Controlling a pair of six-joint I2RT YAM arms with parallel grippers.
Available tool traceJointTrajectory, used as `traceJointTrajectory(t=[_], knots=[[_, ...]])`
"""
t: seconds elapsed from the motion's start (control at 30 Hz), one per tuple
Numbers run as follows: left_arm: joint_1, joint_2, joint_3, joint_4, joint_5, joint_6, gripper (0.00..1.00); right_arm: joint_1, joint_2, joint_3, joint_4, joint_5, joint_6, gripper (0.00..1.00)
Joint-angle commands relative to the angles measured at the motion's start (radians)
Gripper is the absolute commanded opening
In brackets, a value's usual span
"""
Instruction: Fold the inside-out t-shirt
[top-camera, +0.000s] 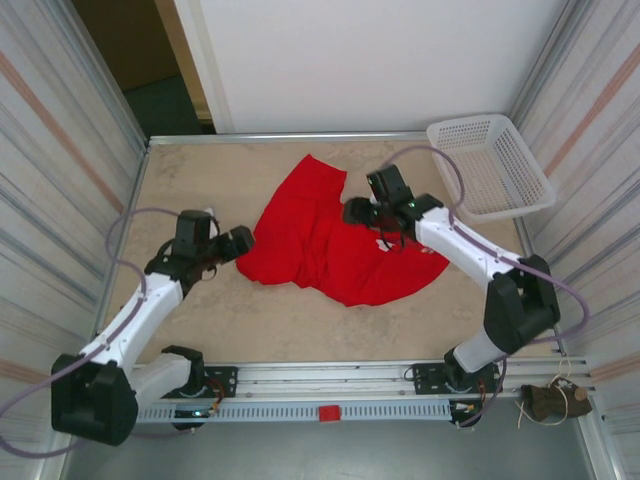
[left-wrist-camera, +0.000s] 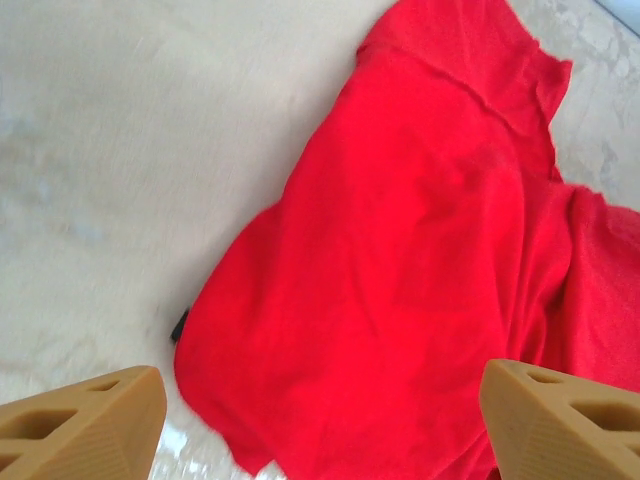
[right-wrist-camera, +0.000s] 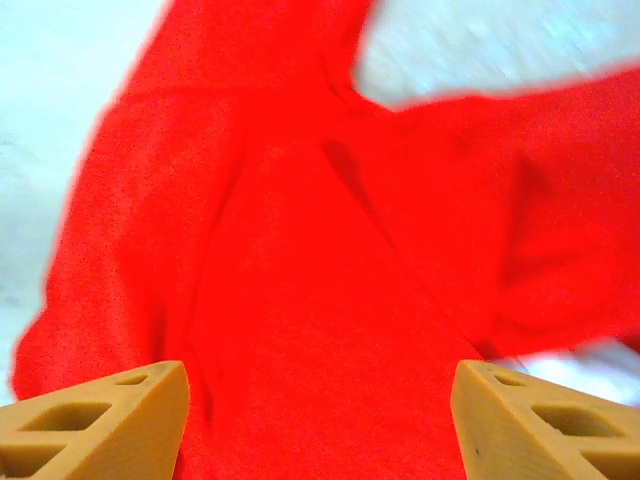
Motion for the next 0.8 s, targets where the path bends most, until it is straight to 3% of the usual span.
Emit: traceJointTrajectory(t=[0.0,0.23,0.4,0.53,0.67,0.73,0.77], knots=[[0.005,0.109,0.099,-0.050,-0.028,0.042,0.83,0.018,0.111,0.112,-0.109,0.005,-0.090,0.69],[-0.008,0.135,0.079,-0.178,-0.054,-0.056,0.83,0.131,0.102,0.067,-0.087,0.006,-0.057,0.69],[-0.043,0.112,-0.048,-0.084,-0.023,-0.136,0.83,0.170,0.094,-0.013,-0.077,0.052,-0.011,0.70],[-0.096,0.174,-0.075,-0.009,-0.041,-0.155,0.83,0.169,0.102,-0.045,-0.111,0.157,0.023,0.82],[-0.120,0.266,-0.060,0.064,-0.058,-0.156,0.82,0.160,0.137,-0.059,-0.146,0.219,0.040,0.85],[-0.125,0.315,-0.046,0.098,-0.062,-0.158,0.77,0.148,0.171,-0.071,-0.137,0.193,0.055,0.84],[-0.126,0.342,-0.037,0.112,-0.064,-0.157,0.69,0.146,0.194,-0.075,-0.124,0.176,0.055,0.82]])
